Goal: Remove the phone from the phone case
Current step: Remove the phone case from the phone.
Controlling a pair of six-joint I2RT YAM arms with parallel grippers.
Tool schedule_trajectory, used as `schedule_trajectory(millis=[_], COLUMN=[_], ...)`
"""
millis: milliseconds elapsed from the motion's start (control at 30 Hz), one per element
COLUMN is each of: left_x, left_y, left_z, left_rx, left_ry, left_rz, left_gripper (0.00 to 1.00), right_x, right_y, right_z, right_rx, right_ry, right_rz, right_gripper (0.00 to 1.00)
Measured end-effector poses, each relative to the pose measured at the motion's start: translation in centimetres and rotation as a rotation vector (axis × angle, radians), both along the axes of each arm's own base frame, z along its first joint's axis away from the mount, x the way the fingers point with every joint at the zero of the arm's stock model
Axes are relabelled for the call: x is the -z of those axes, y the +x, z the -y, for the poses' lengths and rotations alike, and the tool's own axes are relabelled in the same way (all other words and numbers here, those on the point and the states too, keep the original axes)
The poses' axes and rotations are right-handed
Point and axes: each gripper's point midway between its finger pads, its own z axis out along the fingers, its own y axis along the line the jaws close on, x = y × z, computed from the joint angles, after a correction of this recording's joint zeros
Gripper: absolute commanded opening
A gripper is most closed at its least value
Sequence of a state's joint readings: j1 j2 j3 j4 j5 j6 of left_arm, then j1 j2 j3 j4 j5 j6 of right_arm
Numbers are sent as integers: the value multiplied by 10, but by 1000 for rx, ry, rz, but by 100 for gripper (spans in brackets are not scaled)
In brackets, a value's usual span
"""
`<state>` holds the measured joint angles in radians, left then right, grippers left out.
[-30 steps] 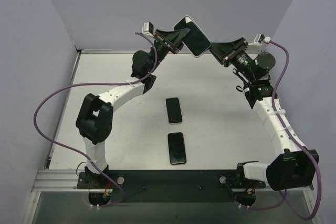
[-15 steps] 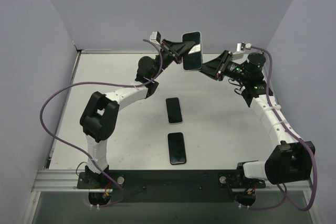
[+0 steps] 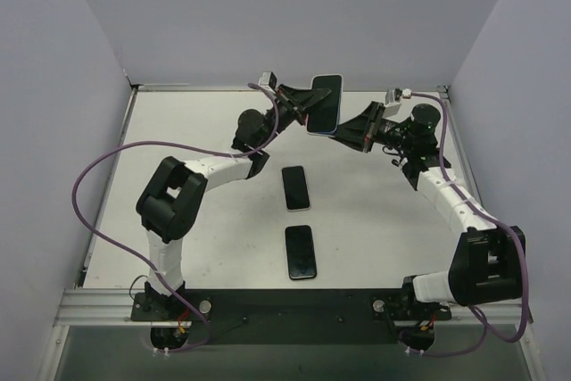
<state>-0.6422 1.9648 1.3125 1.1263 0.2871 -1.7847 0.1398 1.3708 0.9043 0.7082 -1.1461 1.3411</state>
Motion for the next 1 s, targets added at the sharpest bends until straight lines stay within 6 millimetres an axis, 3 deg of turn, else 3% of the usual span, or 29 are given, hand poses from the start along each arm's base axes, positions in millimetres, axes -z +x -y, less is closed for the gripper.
schedule_trajectory(millis=[67,167,267,400,567,633,767,1000], left_x=[5,18,32,54,87,100,111,115], left_y=[-1,-9,-23,-60,-107,-120,-130,-139], left_z=[2,8,18,39,70,78,83,84], left_rx=[3,14,41,150,325,375,419,436], left_ry=[10,37,60,121,194,217,236,249], left_rz=[-5,-7,-13,9,24,14,10,37], left_gripper=[2,22,33,45,50,65,76,82], right_x=[5,16,29,55,81,92,110,116], right_y=[-2,-8,-21,-37,-41,-45,-52,-60], right_z=[2,8,18,43,75,80,87,91], right_rx=[16,88,180,290,413,424,427,421], right_ry=[-25,-128,-271,-436,-540,-557,-590,-627], right_rz=[-12,-40,-61,-115,-154,-180,-240,-253], right_gripper=[0,0,0,0,0,0,0,0])
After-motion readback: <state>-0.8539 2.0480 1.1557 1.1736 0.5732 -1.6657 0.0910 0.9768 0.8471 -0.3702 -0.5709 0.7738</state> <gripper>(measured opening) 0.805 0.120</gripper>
